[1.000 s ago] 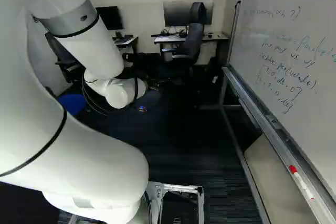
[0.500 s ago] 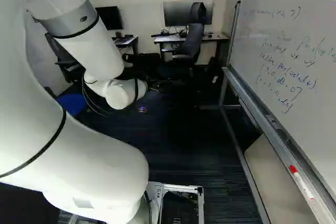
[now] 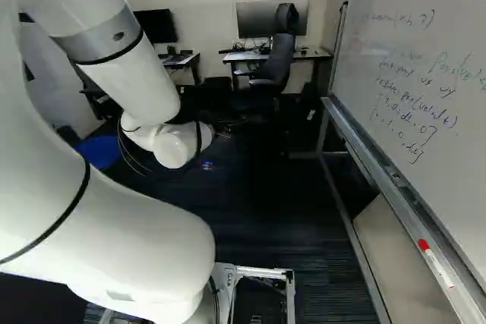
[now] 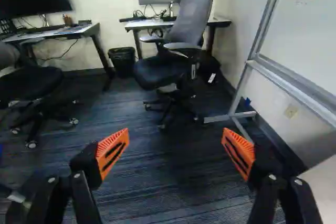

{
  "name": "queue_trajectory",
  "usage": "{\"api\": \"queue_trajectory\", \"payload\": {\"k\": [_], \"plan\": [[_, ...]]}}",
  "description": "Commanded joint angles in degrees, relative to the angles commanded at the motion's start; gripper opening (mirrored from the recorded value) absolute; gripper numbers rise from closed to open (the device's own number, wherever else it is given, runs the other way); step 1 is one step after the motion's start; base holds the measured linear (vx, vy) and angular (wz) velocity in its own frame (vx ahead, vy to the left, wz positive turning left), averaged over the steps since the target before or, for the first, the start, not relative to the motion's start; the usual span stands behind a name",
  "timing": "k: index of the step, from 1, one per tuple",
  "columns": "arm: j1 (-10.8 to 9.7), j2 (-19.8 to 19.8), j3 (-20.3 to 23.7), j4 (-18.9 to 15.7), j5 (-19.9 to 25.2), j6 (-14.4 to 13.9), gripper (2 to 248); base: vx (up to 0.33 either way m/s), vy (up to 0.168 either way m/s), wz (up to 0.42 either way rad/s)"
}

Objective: Open the door and move inside

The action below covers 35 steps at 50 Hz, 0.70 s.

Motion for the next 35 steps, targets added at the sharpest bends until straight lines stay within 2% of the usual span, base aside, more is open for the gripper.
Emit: {"api": "queue_trajectory", "payload": {"k": [18, 35], "plan": [[-1.66, 1.52, 3.47, -4.91, 1.51, 1.01, 247, 0.0, 0.0, 0.0], [-2.62, 2.4, 5.47, -7.73, 2.38, 1.59, 247, 0.0, 0.0, 0.0]]}}
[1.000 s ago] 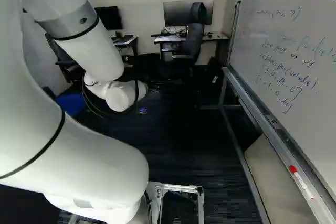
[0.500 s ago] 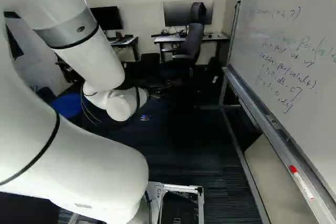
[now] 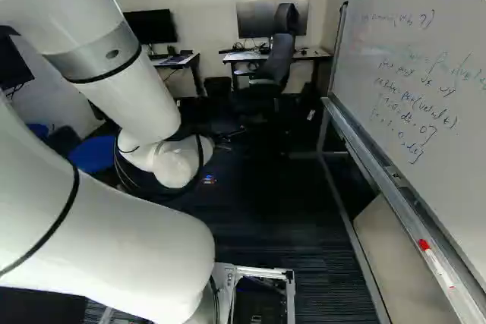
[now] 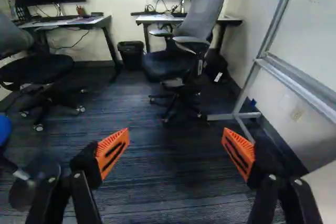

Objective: Open the door and move inside

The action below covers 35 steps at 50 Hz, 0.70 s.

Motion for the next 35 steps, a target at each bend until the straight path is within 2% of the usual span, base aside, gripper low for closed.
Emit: {"api": "queue_trajectory", "payload": {"k": [35], "plan": [[-0.31, 0.29, 0.65, -0.93, 0.28, 0.19, 247, 0.0, 0.0, 0.0]]}}
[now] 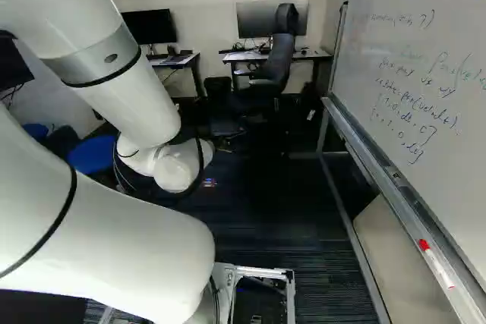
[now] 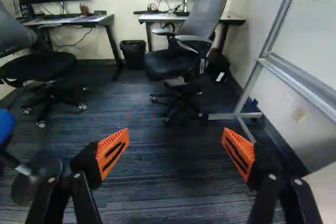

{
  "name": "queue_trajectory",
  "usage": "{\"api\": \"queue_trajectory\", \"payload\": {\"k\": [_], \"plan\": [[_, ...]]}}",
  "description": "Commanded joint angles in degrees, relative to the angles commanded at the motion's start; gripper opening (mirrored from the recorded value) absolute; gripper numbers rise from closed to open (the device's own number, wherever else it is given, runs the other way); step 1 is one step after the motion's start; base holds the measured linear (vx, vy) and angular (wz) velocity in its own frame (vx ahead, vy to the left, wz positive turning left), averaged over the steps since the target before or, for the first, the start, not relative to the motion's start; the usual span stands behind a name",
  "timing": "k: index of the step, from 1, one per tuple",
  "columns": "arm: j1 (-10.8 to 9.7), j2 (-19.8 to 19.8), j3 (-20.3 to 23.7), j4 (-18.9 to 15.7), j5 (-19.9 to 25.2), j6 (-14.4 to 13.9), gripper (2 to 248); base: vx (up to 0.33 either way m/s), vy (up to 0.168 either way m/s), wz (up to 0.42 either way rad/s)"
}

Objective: Open the door and move inside

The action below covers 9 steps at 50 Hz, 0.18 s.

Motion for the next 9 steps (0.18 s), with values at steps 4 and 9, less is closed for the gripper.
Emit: {"api": "queue_trajectory", "payload": {"k": [4, 9], "plan": [[0.0, 0.0, 0.0, 0.0, 0.0, 0.0, 247, 0.0, 0.0, 0.0], [0.0, 0.0, 0.0, 0.0, 0.0, 0.0, 247, 0.0, 0.0, 0.0]]}}
